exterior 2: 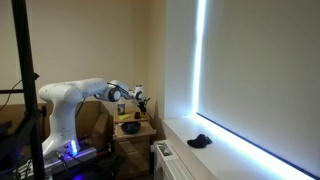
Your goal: Move the lemon from the windowsill to the nightstand
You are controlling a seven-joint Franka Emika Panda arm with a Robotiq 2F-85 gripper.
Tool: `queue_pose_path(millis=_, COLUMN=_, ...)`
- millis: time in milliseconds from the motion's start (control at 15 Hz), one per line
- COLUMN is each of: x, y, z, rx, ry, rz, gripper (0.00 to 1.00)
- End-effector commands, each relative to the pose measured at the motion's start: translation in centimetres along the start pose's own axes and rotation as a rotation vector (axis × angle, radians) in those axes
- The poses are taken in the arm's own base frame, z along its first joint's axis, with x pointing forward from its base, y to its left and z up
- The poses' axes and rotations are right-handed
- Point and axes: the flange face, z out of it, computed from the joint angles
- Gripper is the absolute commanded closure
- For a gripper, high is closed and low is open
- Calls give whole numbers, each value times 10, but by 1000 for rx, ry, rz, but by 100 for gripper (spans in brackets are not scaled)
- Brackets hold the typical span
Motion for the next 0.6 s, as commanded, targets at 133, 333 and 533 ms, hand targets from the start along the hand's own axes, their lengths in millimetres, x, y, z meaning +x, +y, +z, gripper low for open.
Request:
queue_pose_path(millis=133, x=-3, y=5, z=6, rx=41, ry=-61, rz=27, gripper=3)
queue_pose_path(millis=333, x=2, y=7, z=0, rx=25, ry=-57, rz=26, gripper=0)
queue_pose_path(millis=533, x=15, y=6, z=-23, rx=1, ry=-23, rz=29, gripper=0)
